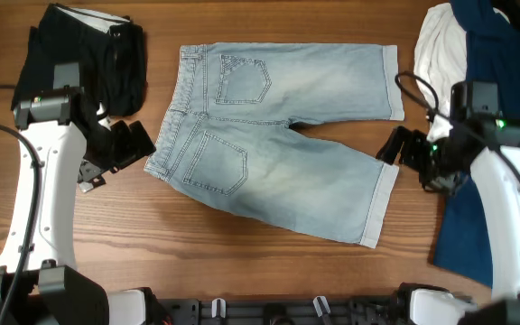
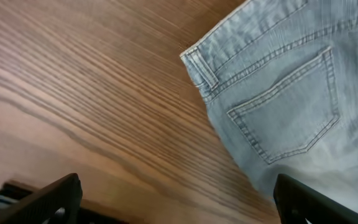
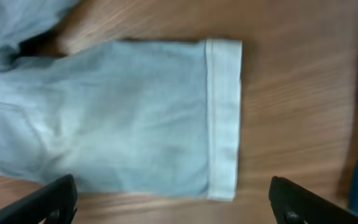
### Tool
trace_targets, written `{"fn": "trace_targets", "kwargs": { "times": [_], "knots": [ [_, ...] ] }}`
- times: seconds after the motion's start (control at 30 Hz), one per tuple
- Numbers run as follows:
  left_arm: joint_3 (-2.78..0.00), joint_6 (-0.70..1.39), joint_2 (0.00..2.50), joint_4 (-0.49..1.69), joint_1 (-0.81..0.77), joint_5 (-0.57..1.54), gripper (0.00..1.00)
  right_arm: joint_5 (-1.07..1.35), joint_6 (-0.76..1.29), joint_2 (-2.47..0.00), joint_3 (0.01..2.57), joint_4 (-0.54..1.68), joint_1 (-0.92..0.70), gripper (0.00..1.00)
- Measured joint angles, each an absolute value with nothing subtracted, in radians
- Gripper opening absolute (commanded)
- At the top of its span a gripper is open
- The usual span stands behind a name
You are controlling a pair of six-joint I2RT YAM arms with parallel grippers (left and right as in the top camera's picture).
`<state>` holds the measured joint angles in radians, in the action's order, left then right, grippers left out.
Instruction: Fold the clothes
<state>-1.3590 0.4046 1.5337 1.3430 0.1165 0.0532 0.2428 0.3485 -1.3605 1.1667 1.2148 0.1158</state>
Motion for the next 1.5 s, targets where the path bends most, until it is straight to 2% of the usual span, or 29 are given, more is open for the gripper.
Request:
{"fn": "trace_targets", "kwargs": {
  "times": [0.07, 0.13, 0.27, 0.37, 0.6, 0.67, 0.77, 0.8, 0.93, 1.03, 1.13, 1.3, 1.37, 1.43, 1.47, 1.5],
  "knots": [
    [-1.308, 0.525, 1.522, 1.272, 0.117, 0.054, 0.88, 0.243, 0.438, -1.313, 1.16, 1.238, 0.089, 1.0],
    [-1.231, 0.62, 1.518, 1.159, 0.117, 0.054, 0.79, 0.242, 0.492, -1.308, 1.115, 1.21, 0.066, 1.0],
    [-0.985, 0.831, 1.524, 0.781, 0.117, 0.081, 0.67, 0.242, 0.554, -1.313, 0.993, 1.125, 0.027, 0.97],
    [-0.893, 0.883, 1.525, 0.64, 0.117, 0.11, 0.66, 0.242, 0.566, -1.314, 0.951, 1.106, 0.024, 0.96],
    [-0.862, 0.904, 1.632, 0.525, 0.117, 0.133, 0.64, 0.242, 0.576, -1.314, 0.89, 1.076, 0.022, 0.92],
    [-0.868, 0.896, 1.681, 0.48, 0.113, 0.14, 0.49, 0.242, 0.576, -1.314, 0.888, 1.077, 0.022, 0.9],
    [-0.88, 0.888, 1.705, 0.458, 0.104, 0.145, 0.07, 0.244, 0.583, -1.314, 0.886, 1.099, 0.022, 0.82],
    [-0.881, 0.886, 1.714, 0.455, 0.1, 0.144, 0.04, 0.243, 0.586, -1.314, 0.886, 1.104, 0.019, 0.78],
    [-0.88, 0.878, 1.724, 0.44, 0.096, 0.156, 0.04, 0.227, 0.636, -1.314, 0.83, 1.098, -0.073, 0.75],
    [-0.88, 0.878, 1.724, 0.44, 0.096, 0.159, 0.04, 0.175, 0.777, -1.314, 0.705, 1.084, -0.202, 0.74],
    [-0.881, 0.878, 1.724, 0.443, 0.096, 0.159, 0.04, 0.102, 0.965, -1.314, 0.638, 1.041, -0.29, 0.68],
    [-0.882, 0.878, 1.724, 0.45, 0.096, 0.159, 0.06, 0.051, 1.101, -1.319, 0.58, 0.895, -0.299, 0.62],
    [-0.883, 0.878, 1.724, 0.458, 0.096, 0.16, 0.06, 0.053, 1.123, -1.327, 0.546, 0.857, -0.299, 0.51],
    [-0.884, 0.878, 1.724, 0.465, 0.096, 0.163, 0.06, 0.067, 1.132, -1.325, 0.539, 0.831, -0.299, 0.23],
    [-0.885, 0.878, 1.724, 0.471, 0.096, 0.163, 0.04, 0.078, 1.136, -1.324, 0.537, 0.812, -0.299, 0.04],
    [-0.886, 0.878, 1.724, 0.474, 0.096, 0.165, 0.04, 0.088, 1.133, -1.324, 0.535, 0.796, -0.299, 0.04]
  ]
}}
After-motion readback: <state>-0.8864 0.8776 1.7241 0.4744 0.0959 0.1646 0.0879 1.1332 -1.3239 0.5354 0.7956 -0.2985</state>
